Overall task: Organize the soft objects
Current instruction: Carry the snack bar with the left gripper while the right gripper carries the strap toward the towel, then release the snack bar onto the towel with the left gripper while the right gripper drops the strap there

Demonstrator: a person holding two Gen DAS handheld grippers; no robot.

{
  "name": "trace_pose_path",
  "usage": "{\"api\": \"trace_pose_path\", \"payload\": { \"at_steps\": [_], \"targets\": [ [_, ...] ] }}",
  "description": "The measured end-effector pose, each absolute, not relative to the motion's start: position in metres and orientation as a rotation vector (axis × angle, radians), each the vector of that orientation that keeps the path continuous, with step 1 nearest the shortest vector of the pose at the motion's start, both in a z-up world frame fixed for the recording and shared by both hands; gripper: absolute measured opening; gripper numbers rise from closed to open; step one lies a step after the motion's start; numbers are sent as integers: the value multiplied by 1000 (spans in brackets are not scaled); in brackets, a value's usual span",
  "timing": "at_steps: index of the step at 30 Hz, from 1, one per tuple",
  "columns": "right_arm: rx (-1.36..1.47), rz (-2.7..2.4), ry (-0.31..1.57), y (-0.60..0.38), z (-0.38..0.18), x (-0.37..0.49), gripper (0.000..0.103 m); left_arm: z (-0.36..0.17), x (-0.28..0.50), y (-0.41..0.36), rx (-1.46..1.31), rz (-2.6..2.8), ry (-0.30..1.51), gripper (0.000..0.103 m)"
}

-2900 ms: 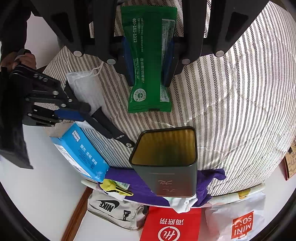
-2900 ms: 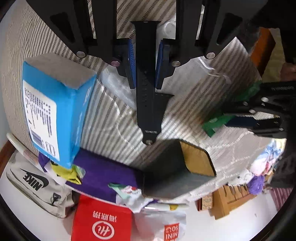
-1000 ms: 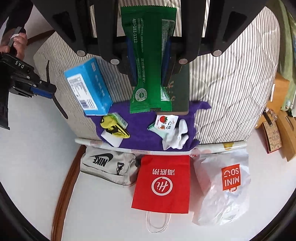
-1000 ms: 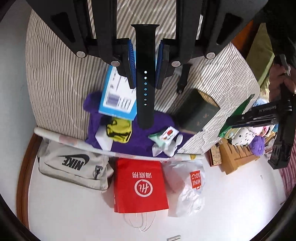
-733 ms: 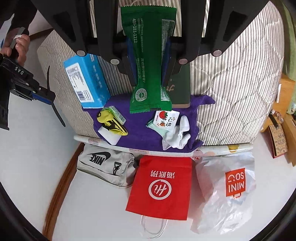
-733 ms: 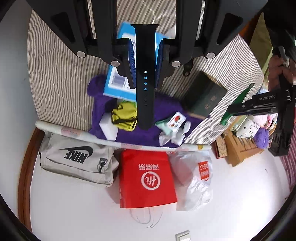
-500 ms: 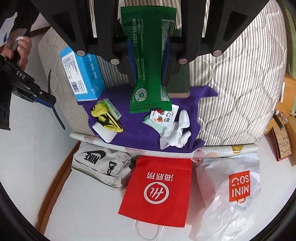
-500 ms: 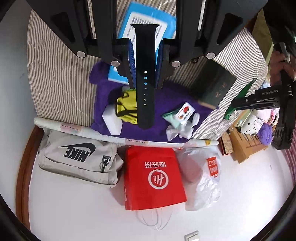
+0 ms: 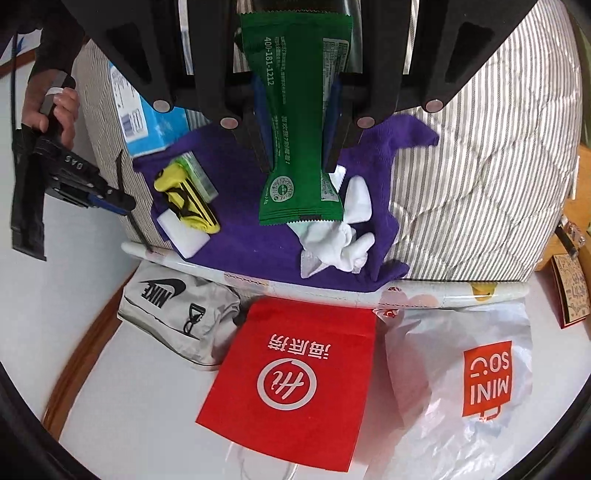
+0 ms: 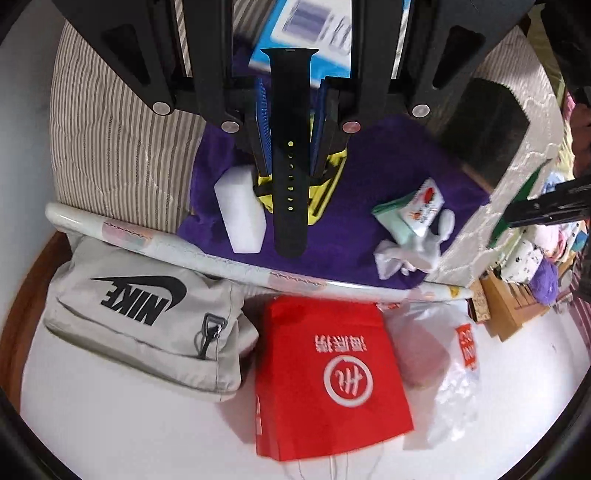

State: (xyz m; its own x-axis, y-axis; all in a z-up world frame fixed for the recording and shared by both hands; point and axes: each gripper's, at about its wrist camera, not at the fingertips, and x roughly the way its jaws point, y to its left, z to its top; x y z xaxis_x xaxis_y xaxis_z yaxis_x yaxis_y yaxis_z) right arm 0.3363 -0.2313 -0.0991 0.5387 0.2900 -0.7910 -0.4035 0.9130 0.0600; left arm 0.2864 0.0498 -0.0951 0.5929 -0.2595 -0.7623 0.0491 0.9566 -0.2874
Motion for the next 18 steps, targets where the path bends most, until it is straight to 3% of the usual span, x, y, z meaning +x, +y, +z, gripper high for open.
{"api": "trace_pose_path", "payload": {
  "at_steps": [18],
  "targets": [
    [-204,410,1024,-223,-138,383,20,-138,377,15,-172,-214,1068,26]
  ]
}}
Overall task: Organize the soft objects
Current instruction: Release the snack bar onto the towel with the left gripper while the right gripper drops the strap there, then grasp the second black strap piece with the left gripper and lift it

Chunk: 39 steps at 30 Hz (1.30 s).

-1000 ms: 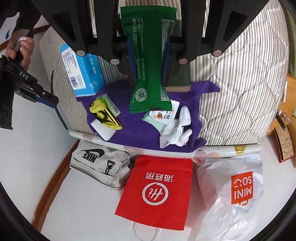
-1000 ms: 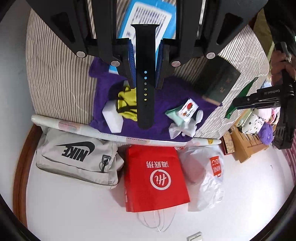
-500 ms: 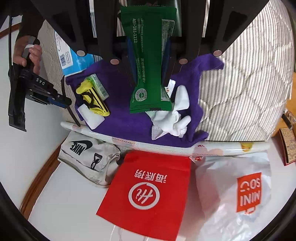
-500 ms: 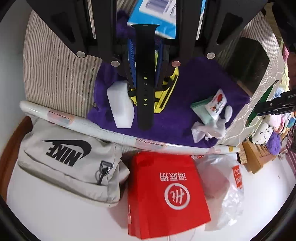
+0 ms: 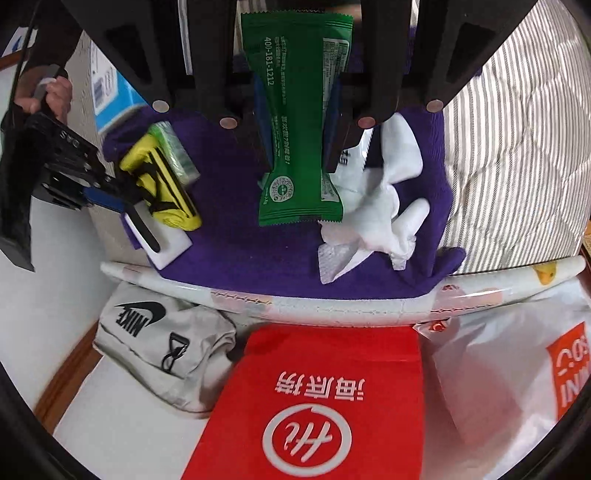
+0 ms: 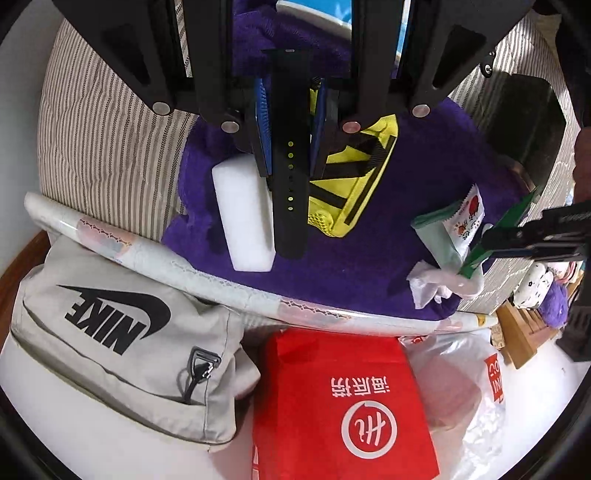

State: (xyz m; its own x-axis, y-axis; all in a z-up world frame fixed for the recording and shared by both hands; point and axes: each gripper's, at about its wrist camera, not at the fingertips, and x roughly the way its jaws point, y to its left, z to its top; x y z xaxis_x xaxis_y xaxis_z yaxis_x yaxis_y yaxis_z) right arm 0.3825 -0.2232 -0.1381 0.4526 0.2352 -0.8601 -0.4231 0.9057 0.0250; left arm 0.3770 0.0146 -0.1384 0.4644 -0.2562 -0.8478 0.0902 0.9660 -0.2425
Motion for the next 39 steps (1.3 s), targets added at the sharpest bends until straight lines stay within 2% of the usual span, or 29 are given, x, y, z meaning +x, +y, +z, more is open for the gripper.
{"api": "trace_pose_path", "payload": {
  "at_steps": [9,10,11,13,14,24,32,39],
  "targets": [
    [-178,406,1038,-227,-144,385,22,-146,394,12,-161,-214,1077,29],
    [-175,406,1037,-227,-143,385,27,-146,395,13,-157,-212,1075,32],
    [-169,403,1033,-228,-142,384,37,-147,398,12,-143,-199,1079,42],
    [-159,410,1020,-229,-139,381,48,-149,400,12,-114,-156,1093,54],
    [-155,415,1012,-229,-137,379,50,-148,399,13,-114,-158,1091,54],
    [-76,413,962,-239,-104,345,50,-118,362,17,-110,-167,1045,54],
    [-38,436,911,-243,-79,281,50,-87,296,11,-83,-176,959,54],
    [-15,457,896,-243,-76,222,50,-92,235,-8,-68,-211,980,54]
  ]
}}
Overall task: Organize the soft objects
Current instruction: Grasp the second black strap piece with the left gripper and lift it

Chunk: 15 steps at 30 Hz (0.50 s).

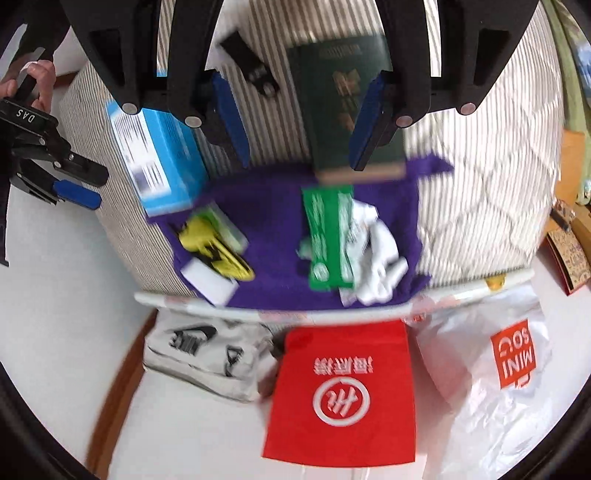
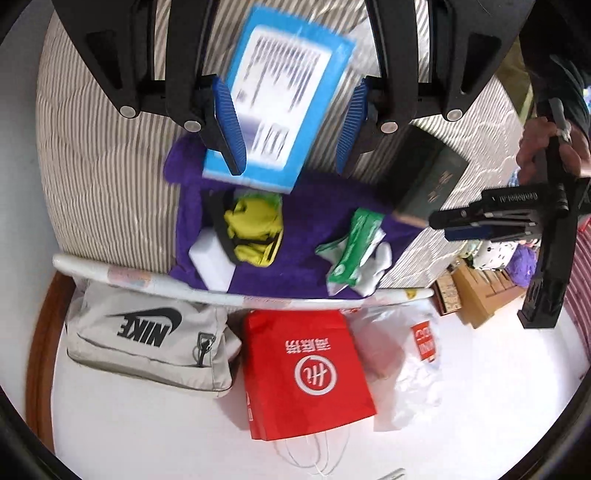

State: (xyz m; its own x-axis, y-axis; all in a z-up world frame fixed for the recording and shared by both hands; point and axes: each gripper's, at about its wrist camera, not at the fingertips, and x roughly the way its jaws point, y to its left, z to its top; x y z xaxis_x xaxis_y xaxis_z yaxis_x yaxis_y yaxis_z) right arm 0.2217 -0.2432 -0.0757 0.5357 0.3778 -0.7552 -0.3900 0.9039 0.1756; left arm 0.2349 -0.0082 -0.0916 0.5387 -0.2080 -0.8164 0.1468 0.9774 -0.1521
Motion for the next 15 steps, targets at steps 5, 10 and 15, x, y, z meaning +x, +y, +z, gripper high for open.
{"api": "trace_pose_path", "payload": {
  "at_steps": [5,10,15],
  "targets": [
    [-19,474,902,-245,-84,182,50,-111,193,-25,-84,-275,1014,54],
    [-33,480,912,-252,-99,150,50,-139,165,-46,-90,-322,1068,54],
    [-9,488,946,-260,-123,128,50,-173,156,-62,-95,-313,1110,54]
  ]
}}
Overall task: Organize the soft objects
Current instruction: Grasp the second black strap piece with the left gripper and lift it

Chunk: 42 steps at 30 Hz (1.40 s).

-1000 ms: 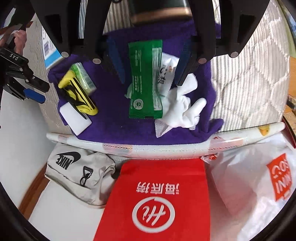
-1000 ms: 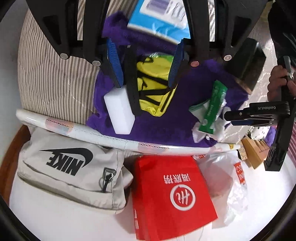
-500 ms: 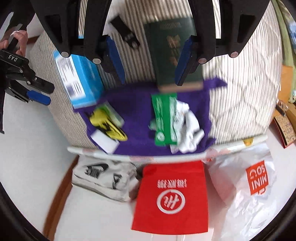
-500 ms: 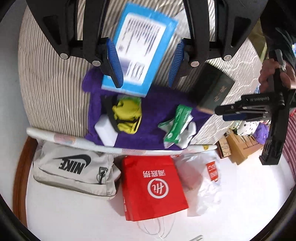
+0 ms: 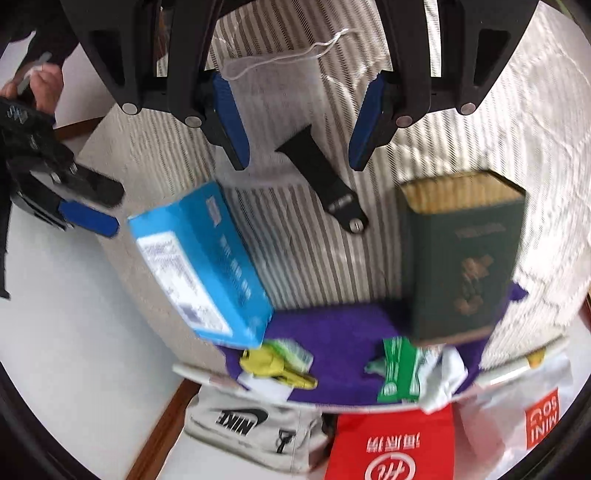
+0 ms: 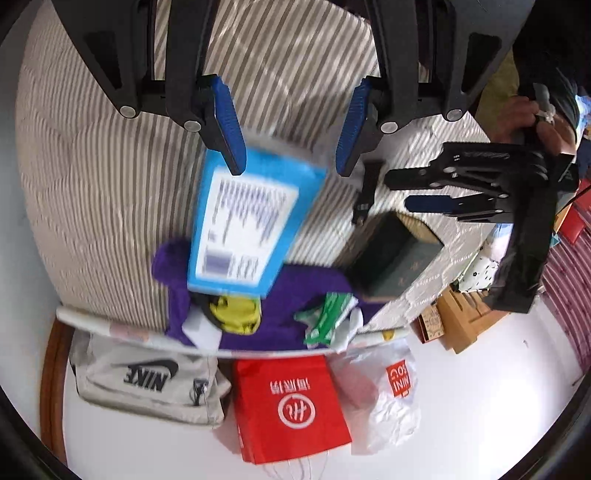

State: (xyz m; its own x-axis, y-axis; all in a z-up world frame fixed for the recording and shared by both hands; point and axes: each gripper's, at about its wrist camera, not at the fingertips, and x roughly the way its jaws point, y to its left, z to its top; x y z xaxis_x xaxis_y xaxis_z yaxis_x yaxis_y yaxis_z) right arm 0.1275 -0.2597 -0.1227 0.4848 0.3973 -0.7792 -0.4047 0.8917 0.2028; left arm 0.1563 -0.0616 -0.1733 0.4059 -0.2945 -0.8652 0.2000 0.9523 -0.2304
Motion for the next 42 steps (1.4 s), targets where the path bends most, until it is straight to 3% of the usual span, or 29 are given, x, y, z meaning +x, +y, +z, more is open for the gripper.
{"api": "trace_pose_path", "payload": {
  "at_steps": [8,9,10,11,18,19,20,28,31,38,39,40,42],
  "targets": [
    [34,467,1017,-273,-158,103,50,-201,161,-73,-84,-236,1091,50],
    [40,458,1021,-275,-160,101,50,-201,161,-75,-72,-223,1080,45],
    [45,452,1022,-277,-162,99,50,-201,162,-78,-41,-192,1072,32],
    [50,452,1021,-278,-163,98,50,-202,162,-79,-21,-179,1067,28],
    [50,451,1003,-279,-161,90,50,-187,153,-70,25,-198,1034,20],
    [50,453,1000,-279,-161,89,50,-183,148,-66,21,-199,1034,12],
    [51,456,998,-279,-161,89,50,-181,145,-61,14,-201,1039,11],
    [48,474,1014,-267,-169,89,50,-188,125,-40,-26,-248,1061,11],
    [45,478,1022,-261,-171,91,50,-186,134,-48,-64,-282,1058,25],
    [25,478,1035,-255,-174,91,50,-196,154,-74,21,-220,1068,32],
    [26,476,1038,-255,-174,91,50,-198,154,-76,42,-211,1067,32],
    [29,475,1040,-255,-175,92,50,-197,154,-78,65,-198,1054,23],
    [30,471,1046,-255,-176,93,50,-196,154,-75,74,-194,1048,20]
  ]
}}
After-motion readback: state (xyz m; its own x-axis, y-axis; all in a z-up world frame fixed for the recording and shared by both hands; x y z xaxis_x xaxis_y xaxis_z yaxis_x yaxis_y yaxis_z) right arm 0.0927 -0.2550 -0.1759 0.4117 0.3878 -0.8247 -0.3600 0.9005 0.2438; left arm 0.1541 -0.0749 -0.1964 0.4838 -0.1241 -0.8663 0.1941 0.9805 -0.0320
